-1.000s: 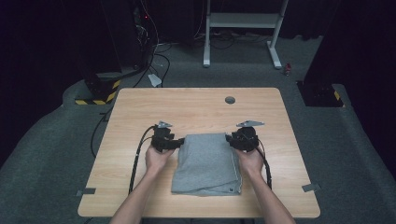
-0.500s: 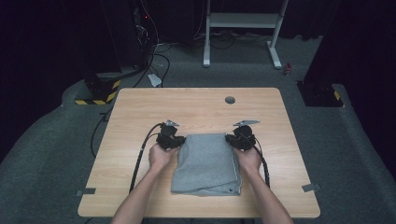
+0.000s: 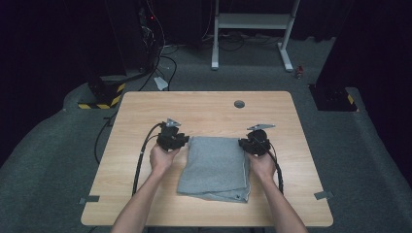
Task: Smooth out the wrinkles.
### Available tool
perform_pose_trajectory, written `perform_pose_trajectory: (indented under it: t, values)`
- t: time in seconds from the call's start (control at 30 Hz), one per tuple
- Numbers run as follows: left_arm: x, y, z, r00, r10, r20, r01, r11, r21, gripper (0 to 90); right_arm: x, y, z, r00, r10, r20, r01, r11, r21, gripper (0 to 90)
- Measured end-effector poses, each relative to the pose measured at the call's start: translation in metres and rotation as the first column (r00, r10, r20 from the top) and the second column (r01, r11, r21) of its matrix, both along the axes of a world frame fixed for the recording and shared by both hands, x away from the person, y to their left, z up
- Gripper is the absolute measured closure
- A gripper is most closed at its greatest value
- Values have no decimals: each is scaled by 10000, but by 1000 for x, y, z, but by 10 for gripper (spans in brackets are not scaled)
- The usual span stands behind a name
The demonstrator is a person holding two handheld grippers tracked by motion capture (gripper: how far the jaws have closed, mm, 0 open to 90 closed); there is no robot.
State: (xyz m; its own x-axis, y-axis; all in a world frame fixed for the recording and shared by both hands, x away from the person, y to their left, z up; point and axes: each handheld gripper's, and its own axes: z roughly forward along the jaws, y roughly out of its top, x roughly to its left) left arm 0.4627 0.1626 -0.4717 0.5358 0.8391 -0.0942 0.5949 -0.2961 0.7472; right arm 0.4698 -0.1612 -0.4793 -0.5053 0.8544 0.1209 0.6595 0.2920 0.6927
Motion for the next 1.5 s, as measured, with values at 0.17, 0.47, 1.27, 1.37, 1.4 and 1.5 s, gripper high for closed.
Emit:
perform_pose_trajectory:
  t: [0.17, 0.47, 1.27, 1.37, 1.4, 1.5]
  values:
    - [-27, -25, 6, 9895, -1360, 485, 1371, 9903, -217, 547, -27, 4, 13, 9957, 242, 897, -245, 9997, 20, 682]
    - [-43, -45, -27, 9764, -2161, -44, 2161, 9753, 465, 484, -46, 10, -20, 9950, 963, 251, -955, 9950, -295, 679]
    - [-38, -40, -30, 9885, -1498, -200, 1500, 9886, 104, 476, -39, 10, -24, 9974, 706, 122, -693, 9940, -851, 563]
    - [-24, -39, -29, 9930, -1142, -318, 1147, 9933, 134, 467, -21, 15, -24, 9980, 610, 189, -589, 9936, -962, 560]
    - [-21, -38, -29, 9937, -1040, -426, 1048, 9943, 172, 455, -17, 15, -23, 9985, 529, 155, -511, 9935, -1017, 558]
    - [-28, -33, -26, 9946, -963, -385, 972, 9951, 205, 430, -18, 13, -18, 9987, 426, 290, -405, 9969, -674, 592]
